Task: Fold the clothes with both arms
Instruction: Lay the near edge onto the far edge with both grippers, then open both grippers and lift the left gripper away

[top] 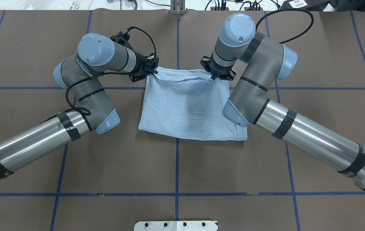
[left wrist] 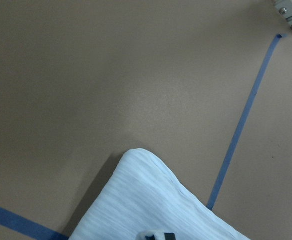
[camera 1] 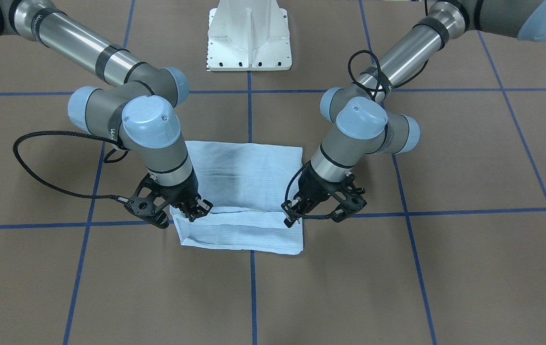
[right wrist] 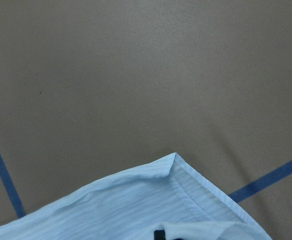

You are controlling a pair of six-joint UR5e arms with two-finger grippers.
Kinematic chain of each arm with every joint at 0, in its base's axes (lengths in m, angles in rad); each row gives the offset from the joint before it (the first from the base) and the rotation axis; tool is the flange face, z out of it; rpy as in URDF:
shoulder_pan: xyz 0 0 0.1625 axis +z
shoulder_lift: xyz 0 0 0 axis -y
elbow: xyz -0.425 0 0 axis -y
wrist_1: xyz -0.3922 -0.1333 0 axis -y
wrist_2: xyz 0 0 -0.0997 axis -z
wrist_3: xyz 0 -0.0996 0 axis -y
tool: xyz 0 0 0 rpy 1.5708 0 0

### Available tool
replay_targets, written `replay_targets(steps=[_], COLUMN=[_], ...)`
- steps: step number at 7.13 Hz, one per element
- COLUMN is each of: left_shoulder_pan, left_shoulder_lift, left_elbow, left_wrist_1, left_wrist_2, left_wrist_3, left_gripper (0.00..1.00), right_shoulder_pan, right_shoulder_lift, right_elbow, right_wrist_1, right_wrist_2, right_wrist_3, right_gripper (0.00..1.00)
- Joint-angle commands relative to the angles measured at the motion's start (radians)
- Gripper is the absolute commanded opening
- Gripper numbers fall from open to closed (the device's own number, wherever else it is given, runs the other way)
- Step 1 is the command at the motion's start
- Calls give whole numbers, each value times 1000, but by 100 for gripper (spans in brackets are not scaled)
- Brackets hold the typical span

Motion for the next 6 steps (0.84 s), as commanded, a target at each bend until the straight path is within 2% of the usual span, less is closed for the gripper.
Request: replay_targets(steps=[1,2,3,4,5,6], left_shoulder_pan=[-34,-75,-100,-102,-106,-123], left_shoulder_lift=[-5,1,10,11,25,74], left_elbow=[-1,0,0,-1,-10,-70], left_wrist_1=[-4,-1,23,38,43,43], left_wrist_2=[0,-3,-9,-10,-60,-91], left_wrist_3=[-6,5,8,10,10,10], left_gripper=[100,100,100,100,100,100], right_shoulder_pan=[14,47,54,49,45,0], right_shoulder_lift=[-3,-14,-16,-13,-8,-17], right_elbow=[-9,-12,-10,-7,5,22], right_wrist_1=[30,76,108,109,104,102], right_wrist_2=[9,82,98,100,103,85], right_wrist_3=[-1,-3,-1,-6,-23,-59], right_gripper=[100,100,100,100,100,100])
